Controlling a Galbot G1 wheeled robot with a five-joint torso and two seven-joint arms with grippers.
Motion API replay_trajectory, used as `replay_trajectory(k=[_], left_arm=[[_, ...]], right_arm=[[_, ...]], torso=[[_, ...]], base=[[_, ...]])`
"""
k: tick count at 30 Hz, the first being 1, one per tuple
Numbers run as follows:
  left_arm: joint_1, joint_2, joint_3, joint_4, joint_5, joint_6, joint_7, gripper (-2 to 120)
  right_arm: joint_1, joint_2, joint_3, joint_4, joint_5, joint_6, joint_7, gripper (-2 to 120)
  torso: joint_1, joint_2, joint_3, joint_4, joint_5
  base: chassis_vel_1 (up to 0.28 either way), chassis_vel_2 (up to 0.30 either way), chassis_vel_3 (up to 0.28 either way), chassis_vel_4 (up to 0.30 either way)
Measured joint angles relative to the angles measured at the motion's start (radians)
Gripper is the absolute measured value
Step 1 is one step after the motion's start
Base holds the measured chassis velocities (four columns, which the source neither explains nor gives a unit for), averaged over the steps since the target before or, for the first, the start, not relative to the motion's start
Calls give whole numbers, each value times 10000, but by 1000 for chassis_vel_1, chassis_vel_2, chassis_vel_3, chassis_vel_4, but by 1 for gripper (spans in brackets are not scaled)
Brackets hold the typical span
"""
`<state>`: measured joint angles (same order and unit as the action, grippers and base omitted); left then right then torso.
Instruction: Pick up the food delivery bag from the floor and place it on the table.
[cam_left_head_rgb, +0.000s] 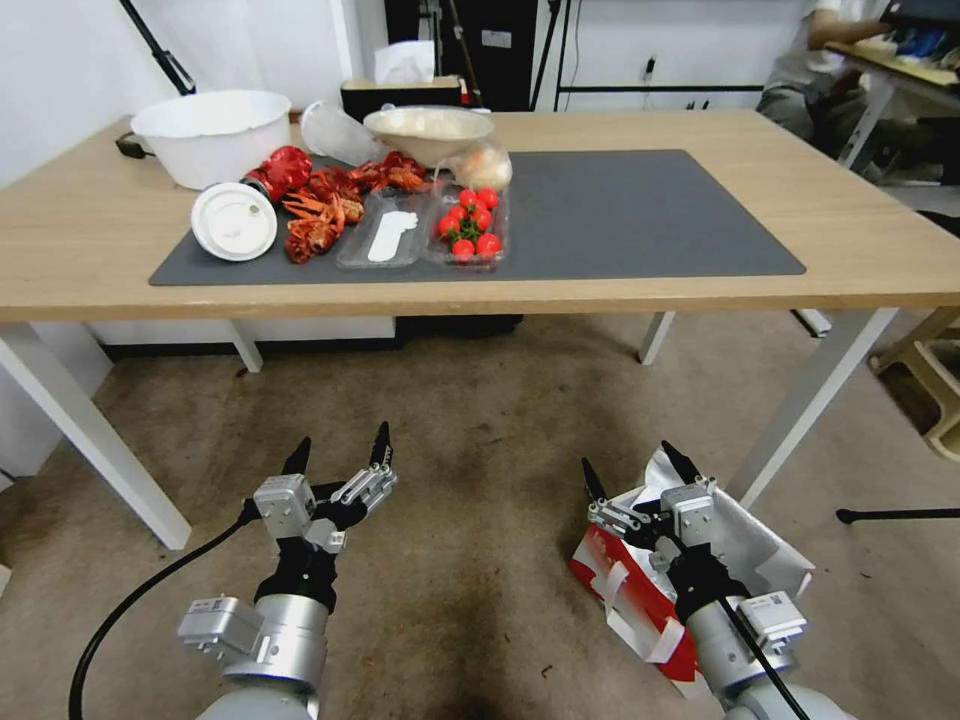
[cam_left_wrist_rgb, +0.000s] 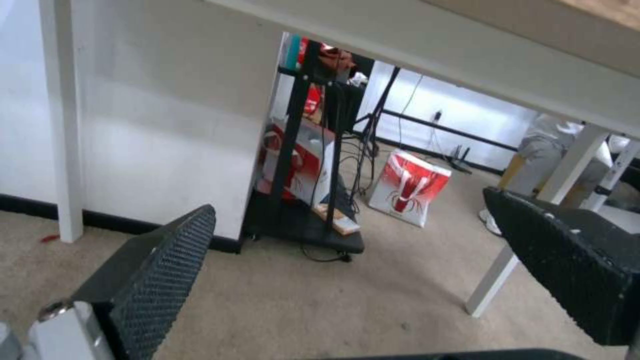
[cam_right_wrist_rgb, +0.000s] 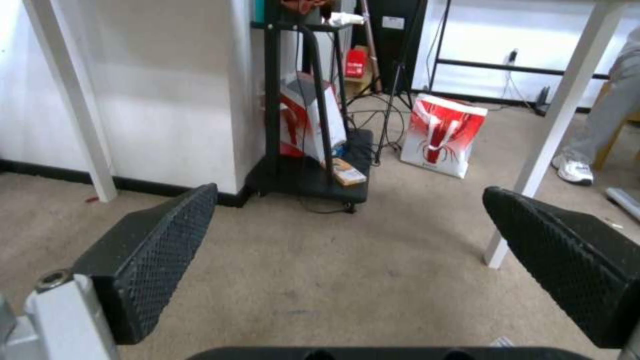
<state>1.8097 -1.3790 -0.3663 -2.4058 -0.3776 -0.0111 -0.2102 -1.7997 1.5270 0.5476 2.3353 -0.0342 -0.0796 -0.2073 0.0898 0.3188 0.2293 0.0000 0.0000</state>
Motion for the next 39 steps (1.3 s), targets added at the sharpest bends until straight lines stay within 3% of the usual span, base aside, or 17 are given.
replay_trajectory(k=[39], left_arm=[[18, 4, -33, 113, 87, -56, -36, 100]], right_arm=[[99, -6, 46, -147, 77, 26, 0, 100]], torso=[[-393, -1561, -1167, 0, 0]], base=[[0, 0, 0, 0]])
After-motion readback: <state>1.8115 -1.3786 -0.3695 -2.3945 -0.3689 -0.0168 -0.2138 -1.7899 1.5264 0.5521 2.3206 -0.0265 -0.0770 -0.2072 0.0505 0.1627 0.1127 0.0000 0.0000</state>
